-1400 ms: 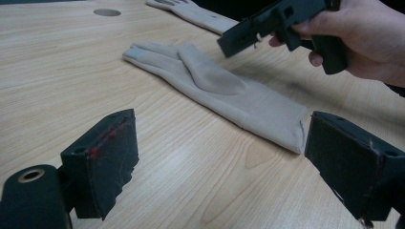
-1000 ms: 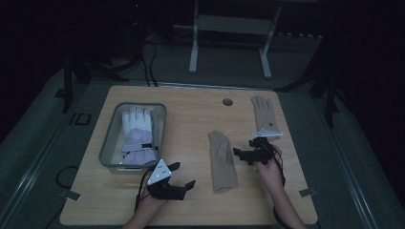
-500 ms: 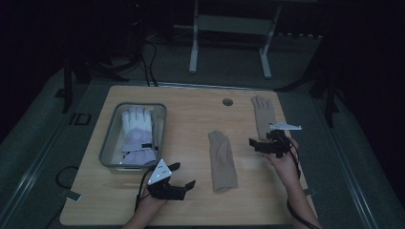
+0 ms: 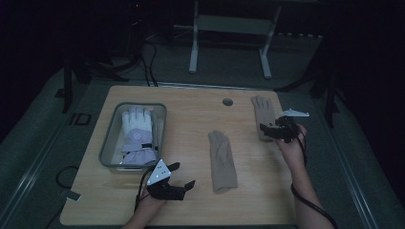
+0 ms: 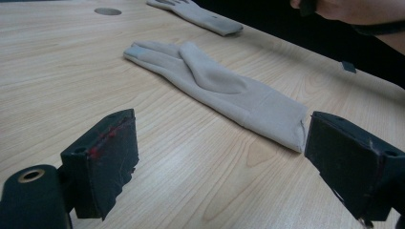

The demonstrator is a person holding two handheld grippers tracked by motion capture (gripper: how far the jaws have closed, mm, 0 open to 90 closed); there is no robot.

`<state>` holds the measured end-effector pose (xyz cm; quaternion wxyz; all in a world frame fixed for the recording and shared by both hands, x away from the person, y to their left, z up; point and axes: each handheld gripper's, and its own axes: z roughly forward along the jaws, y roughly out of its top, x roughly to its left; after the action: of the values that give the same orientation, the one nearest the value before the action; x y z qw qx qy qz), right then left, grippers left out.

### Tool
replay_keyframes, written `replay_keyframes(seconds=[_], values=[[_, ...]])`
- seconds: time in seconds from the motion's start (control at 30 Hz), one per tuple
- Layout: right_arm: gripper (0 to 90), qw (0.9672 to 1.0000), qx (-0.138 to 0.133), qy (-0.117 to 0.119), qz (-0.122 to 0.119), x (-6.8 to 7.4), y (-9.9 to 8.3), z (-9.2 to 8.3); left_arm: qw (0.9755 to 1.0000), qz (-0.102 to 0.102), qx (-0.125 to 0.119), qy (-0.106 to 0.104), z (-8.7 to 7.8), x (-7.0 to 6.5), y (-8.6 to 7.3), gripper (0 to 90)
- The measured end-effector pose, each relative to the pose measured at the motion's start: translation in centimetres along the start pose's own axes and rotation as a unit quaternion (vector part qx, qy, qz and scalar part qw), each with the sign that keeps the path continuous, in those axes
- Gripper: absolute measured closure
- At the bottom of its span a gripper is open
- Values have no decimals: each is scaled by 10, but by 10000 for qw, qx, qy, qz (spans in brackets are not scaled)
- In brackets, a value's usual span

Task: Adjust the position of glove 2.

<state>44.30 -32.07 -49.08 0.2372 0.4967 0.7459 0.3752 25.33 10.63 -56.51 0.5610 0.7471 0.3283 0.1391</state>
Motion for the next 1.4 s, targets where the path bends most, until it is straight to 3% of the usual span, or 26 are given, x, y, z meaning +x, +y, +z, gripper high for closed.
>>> replay_keyframes(seconds=[0.27,0.4,0.57,0.67,0.77,0.93,1.0,1.07,1.23,1.3,1.4], values=[[252,10000,43,42,-19,-15,12,14,9999,95,-54,51,-1,-2,0,116],[282,9999,13,-110,4,-23,20,22,9999,70,-80,110,-2,-3,1,74],[289,9994,83,-254,199,-34,29,33,9997,30,-122,230,-3,-2,1,23],[315,9984,255,-409,311,-41,33,43,9995,48,-139,271,-4,-3,2,23],[345,9965,365,-483,578,-49,34,54,9996,28,-117,242,-4,-3,2,23],[346,9960,542,-543,465,-49,31,68,9997,21,-97,204,-5,-2,1,23],[346,9961,535,-463,529,-50,29,75,9997,-6,-138,202,-5,-2,1,23],[346,9943,674,-659,490,-50,28,83,9997,-34,-141,196,-6,-2,1,23],[346,9906,854,-798,708,-54,24,98,9999,-18,-66,155,-6,-2,0,23],[346,9896,1007,-884,528,-52,21,104,9999,-19,-72,155,-6,-1,0,24],[377,9901,1002,-833,529,-53,17,108,9999,-27,-47,137,-5,-1,-1,24]])
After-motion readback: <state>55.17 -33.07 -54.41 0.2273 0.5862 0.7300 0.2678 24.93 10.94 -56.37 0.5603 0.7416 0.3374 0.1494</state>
